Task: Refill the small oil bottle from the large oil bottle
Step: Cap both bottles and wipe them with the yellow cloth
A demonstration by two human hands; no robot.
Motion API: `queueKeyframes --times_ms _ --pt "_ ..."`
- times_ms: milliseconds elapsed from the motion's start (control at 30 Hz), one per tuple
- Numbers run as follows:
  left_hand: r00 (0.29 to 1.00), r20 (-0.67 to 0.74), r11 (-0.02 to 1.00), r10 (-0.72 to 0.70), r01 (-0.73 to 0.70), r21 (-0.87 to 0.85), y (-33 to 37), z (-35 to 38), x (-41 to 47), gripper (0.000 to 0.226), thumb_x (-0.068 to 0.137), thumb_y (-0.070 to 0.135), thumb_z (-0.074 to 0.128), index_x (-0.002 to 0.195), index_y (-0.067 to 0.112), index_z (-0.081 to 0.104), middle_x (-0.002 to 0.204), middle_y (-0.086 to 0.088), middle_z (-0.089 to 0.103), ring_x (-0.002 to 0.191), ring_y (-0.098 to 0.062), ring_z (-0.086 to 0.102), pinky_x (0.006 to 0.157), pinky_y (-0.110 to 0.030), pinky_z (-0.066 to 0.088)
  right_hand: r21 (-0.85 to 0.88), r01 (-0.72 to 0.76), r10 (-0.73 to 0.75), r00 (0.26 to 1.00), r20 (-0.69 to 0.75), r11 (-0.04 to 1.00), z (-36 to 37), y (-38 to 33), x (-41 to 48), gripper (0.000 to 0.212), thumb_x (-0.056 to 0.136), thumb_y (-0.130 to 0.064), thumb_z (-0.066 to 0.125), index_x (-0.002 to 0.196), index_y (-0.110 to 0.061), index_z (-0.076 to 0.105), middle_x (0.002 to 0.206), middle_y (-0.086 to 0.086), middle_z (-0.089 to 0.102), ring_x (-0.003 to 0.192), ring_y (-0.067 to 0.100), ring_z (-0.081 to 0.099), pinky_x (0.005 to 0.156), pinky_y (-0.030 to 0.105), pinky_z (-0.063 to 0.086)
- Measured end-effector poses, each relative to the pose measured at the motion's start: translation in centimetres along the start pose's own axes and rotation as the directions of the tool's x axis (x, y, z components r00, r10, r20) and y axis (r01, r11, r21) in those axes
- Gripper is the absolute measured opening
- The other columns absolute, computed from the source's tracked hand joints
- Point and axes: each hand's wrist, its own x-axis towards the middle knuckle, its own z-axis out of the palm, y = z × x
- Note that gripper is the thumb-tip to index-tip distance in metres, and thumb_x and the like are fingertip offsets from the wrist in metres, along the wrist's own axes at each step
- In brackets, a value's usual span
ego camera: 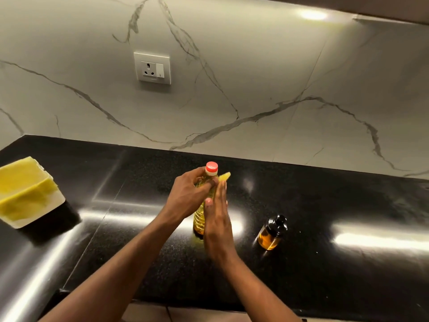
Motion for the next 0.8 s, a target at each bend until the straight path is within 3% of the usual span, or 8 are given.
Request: queueKeyframes --times_ms 133,200,333,433,533,667,733,800 --pt "1.000 -0.001 0.999 -0.027 0.027 -0.019 0.3 0.2 0.2 0.025 0.099 0.037 0.069 0.123 0.031 0.072 0.110 0.013 0.070 0.098 0.000 0.063 0.075 -0.009 0.040 -0.108 -0.062 0.067 0.997 0.039 0.992 0.8 2.9 -1.5 0.077 0.092 -0.080 0.004 0.155 -0.045 -0.023 0.171 -0.016 -0.028 0.152 -0.013 -0.025 0.131 0.046 -0.018" --pt "1.000 0.016 1.000 -0.022 0.022 -0.019 0.4 0.0 0.2 0.025 0.100 0.036 0.068 0.124 0.031 0.071 0.111 0.012 0.070 0.099 -0.002 0.065 0.076 -0.010 0.040 -0.068 -0.101 0.103 0.994 0.030 0.993 0.7 2.8 -0.7 0.080 0.090 -0.083 0.005 0.156 -0.048 -0.022 0.173 -0.015 -0.022 0.157 -0.007 -0.019 0.131 0.051 -0.014" --pt "0.997 0.071 0.996 -0.030 0.036 -0.079 0.7 -0.3 -0.2 0.014 0.102 0.032 0.066 0.114 0.038 0.071 0.105 0.020 0.071 0.091 0.011 0.065 0.076 -0.011 0.043 0.125 -0.093 0.104 0.991 -0.086 0.988 -1.0 0.3 2.1 0.076 0.101 -0.072 0.024 0.168 -0.037 0.017 0.175 -0.008 0.025 0.160 0.009 0.025 0.132 0.053 0.023" --pt "0.994 0.112 0.989 -0.017 0.034 -0.146 1.1 -0.5 -0.2 0.013 0.105 0.029 0.062 0.103 0.034 0.073 0.098 0.017 0.074 0.092 0.008 0.069 0.076 -0.011 0.046 0.128 -0.046 0.060 0.992 -0.112 0.991 -1.7 -0.7 2.4 0.077 0.102 -0.070 0.026 0.165 -0.027 0.033 0.169 -0.003 0.040 0.154 0.007 0.037 0.129 0.047 0.032" --pt "0.996 0.092 0.992 -0.007 0.018 -0.122 1.0 -0.2 0.0 0.012 0.103 0.034 0.064 0.095 0.030 0.072 0.099 0.007 0.071 0.093 -0.007 0.070 0.081 -0.022 0.048 0.102 -0.021 0.029 0.996 -0.084 0.995 -0.6 0.0 0.4 0.072 0.103 -0.068 0.025 0.167 -0.033 0.027 0.173 -0.011 0.028 0.158 0.001 0.026 0.132 0.044 0.024" --pt "0.998 0.049 0.997 -0.049 0.052 -0.062 0.3 0.0 0.1 0.006 0.099 0.042 0.067 0.099 0.047 0.063 0.119 0.001 0.062 0.109 -0.014 0.063 0.092 -0.029 0.049 -0.010 -0.123 0.123 0.992 0.016 0.992 0.6 1.7 -1.2 0.071 0.102 -0.063 0.015 0.167 -0.039 -0.002 0.177 -0.018 -0.001 0.161 -0.003 -0.003 0.133 0.052 -0.008" --pt "0.998 0.037 0.995 -0.049 0.052 -0.081 -0.1 -0.1 0.1 0.013 0.098 0.042 0.069 0.110 0.041 0.066 0.122 0.001 0.063 0.111 -0.014 0.063 0.089 -0.026 0.048 -0.010 -0.164 0.164 0.986 0.022 0.986 0.6 1.8 -0.5 0.074 0.100 -0.067 0.010 0.167 -0.041 -0.004 0.177 -0.015 -0.001 0.163 0.005 -0.002 0.132 0.055 -0.010" --pt "0.999 0.037 0.995 -0.038 0.042 -0.094 -0.2 -0.1 0.0 0.023 0.097 0.041 0.069 0.119 0.035 0.068 0.121 0.003 0.066 0.111 -0.010 0.064 0.085 -0.022 0.048 0.067 -0.148 0.150 0.989 -0.018 0.987 0.3 0.8 0.8 0.087 0.095 -0.083 0.009 0.169 -0.038 0.001 0.178 -0.013 0.004 0.164 0.009 0.003 0.133 0.056 0.000"
